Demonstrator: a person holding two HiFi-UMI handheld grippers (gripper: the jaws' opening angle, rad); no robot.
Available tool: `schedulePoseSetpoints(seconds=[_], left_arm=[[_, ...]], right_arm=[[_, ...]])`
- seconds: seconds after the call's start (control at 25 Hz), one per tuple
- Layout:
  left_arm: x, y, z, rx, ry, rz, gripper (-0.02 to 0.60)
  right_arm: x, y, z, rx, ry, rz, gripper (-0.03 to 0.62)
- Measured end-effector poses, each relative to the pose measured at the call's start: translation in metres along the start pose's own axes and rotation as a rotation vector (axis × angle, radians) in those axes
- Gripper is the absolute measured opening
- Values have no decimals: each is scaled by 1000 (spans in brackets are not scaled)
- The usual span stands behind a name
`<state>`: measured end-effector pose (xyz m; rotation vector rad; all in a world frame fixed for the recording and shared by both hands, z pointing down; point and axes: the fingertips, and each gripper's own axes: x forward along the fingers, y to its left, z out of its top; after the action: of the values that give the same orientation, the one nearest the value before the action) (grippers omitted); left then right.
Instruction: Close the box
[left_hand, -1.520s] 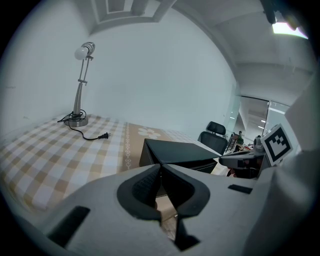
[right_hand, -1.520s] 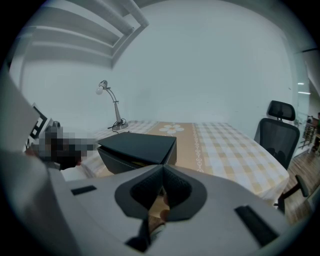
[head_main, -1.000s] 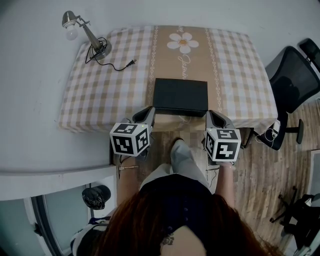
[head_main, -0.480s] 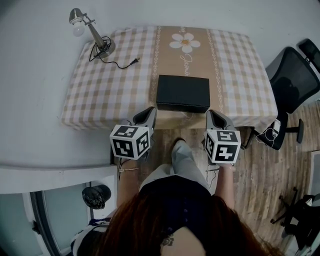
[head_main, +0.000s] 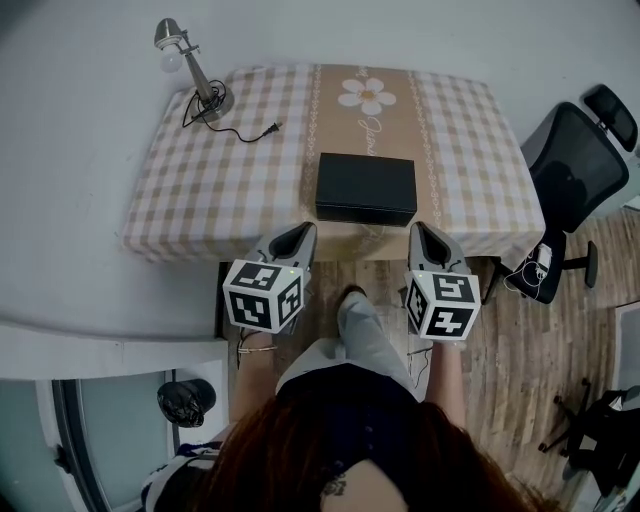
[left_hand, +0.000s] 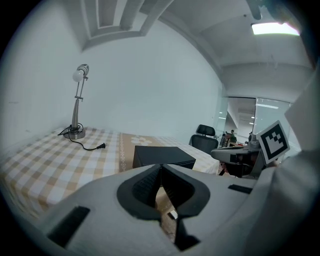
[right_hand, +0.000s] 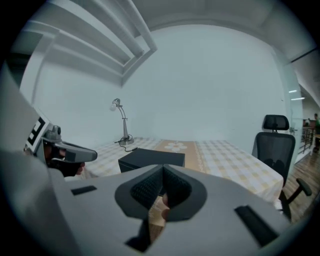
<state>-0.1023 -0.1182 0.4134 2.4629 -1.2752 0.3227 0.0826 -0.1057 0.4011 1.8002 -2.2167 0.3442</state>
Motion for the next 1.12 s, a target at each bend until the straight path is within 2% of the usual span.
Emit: schedulePoseSetpoints(seconds=[0.16, 0.52, 0.88, 1.12], left_arm=[[-13, -10, 1, 5, -24, -20, 29], [-31, -28, 12, 30, -83, -52, 29], [-32, -59, 17, 60, -112, -82, 29], [-47, -82, 19, 67, -134, -74, 29]], right_arm=[[-15, 16, 9, 32, -56, 36, 17], [-39, 38, 14, 52, -101, 88, 17], [-58, 36, 20, 25, -121, 100, 17], [-80, 32, 19, 4, -133, 112, 17]])
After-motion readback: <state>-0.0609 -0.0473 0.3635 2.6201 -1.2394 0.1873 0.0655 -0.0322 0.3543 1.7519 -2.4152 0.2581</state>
